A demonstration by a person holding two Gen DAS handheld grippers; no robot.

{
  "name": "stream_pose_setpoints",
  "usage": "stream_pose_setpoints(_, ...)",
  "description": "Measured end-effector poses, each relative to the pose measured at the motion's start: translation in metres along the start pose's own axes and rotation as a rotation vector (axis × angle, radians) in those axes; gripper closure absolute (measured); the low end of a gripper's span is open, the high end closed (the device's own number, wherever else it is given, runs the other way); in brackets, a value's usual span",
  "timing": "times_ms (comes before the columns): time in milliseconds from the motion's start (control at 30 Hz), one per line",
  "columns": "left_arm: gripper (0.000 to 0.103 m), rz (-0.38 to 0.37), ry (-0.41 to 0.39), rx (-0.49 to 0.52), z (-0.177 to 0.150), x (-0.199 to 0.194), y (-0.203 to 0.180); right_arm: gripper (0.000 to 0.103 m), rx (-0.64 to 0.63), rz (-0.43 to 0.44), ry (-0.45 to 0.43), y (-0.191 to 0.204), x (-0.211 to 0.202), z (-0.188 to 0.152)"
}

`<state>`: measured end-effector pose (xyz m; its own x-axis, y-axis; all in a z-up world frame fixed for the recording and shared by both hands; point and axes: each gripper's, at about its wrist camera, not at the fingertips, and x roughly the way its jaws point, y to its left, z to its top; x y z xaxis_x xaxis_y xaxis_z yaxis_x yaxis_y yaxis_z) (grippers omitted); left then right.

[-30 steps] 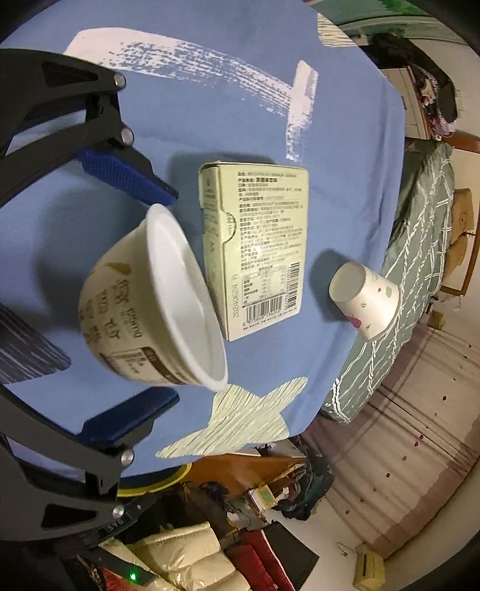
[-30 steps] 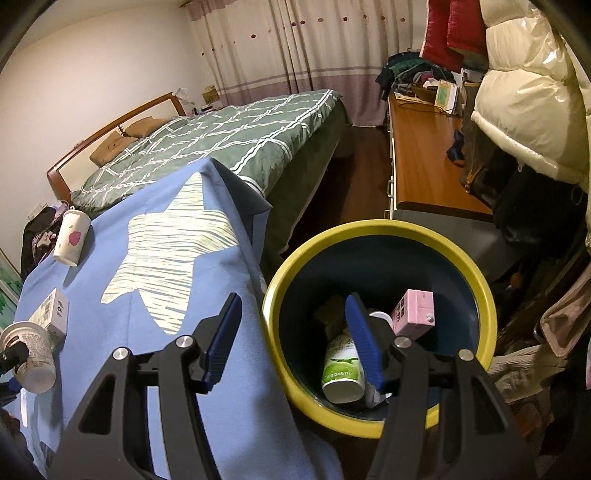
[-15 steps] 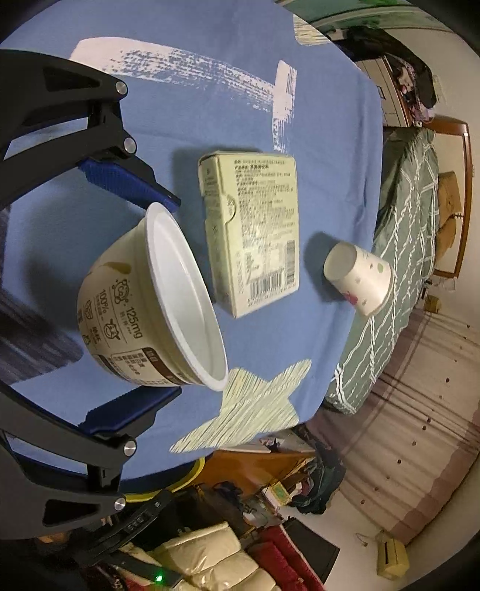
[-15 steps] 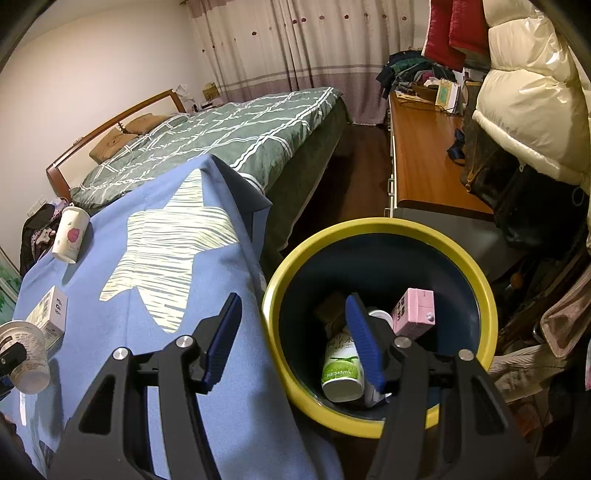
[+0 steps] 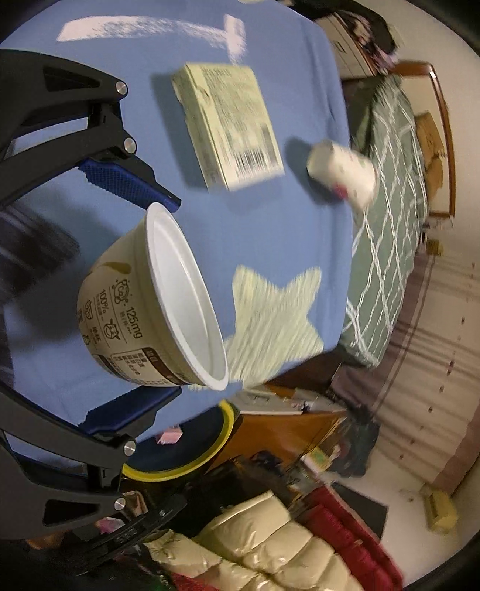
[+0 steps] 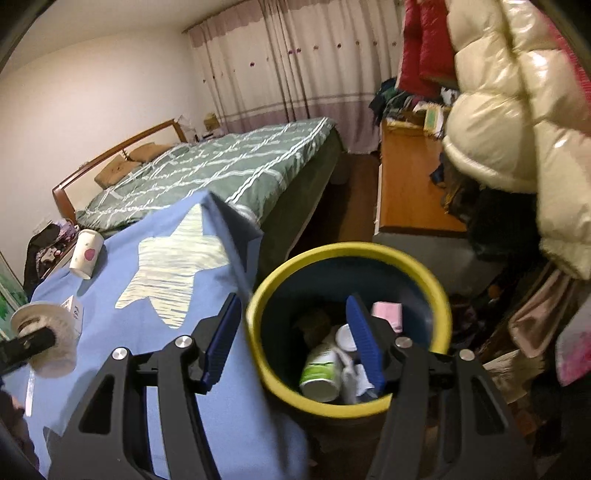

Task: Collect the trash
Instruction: 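Carry the yogurt cup with the left gripper into the bin and release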

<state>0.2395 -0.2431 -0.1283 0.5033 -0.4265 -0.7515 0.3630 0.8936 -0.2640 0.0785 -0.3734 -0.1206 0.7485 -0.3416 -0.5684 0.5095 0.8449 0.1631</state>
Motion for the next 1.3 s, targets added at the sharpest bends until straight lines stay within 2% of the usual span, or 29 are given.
stream_pose_setpoints(233, 0.013, -0.078, 0.049, 0.141, 0.011, 0.029, -0.083, 0.042, 0.041, -0.063, -0.049, -0.037, -0.032, -0.007)
stream_pose_setpoints(467, 0.013, -0.127, 0.098, 0.281, 0.011, 0.065, -0.17, 0.042, 0.091, -0.101, -0.046, -0.07, -0.042, -0.013)
stream_pose_setpoints(667, 0.013, -0.138, 0.081, 0.354, 0.019, 0.097, -0.216, 0.042, 0.095, -0.126, -0.048, -0.08, -0.045, -0.016)
stream_pose_setpoints(733, 0.007, -0.141, 0.094, 0.364, 0.022, 0.109, -0.225, 0.042, 0.098, -0.131, -0.048, -0.081, -0.046, -0.017)
stream_pose_setpoints(900, 0.006, -0.139, 0.104, 0.358, 0.025, 0.109, -0.217, 0.041, 0.099, -0.13, -0.051, -0.081, -0.05, -0.018)
stream_pose_setpoints(1000, 0.006, -0.136, 0.086, 0.347, 0.028, 0.094, -0.197, 0.04, 0.099, -0.122, -0.047, -0.078, -0.047, -0.017)
stream_pose_setpoints(1200, 0.006, -0.11, 0.017, 0.285, 0.028, 0.037, -0.119, 0.04, 0.054, -0.086, -0.008, -0.054, -0.035, -0.018)
stream_pose_setpoints(1300, 0.005, -0.065, -0.03, 0.231, 0.023, 0.006, -0.065, 0.04, 0.014, -0.062, 0.016, -0.036, -0.026, -0.017)
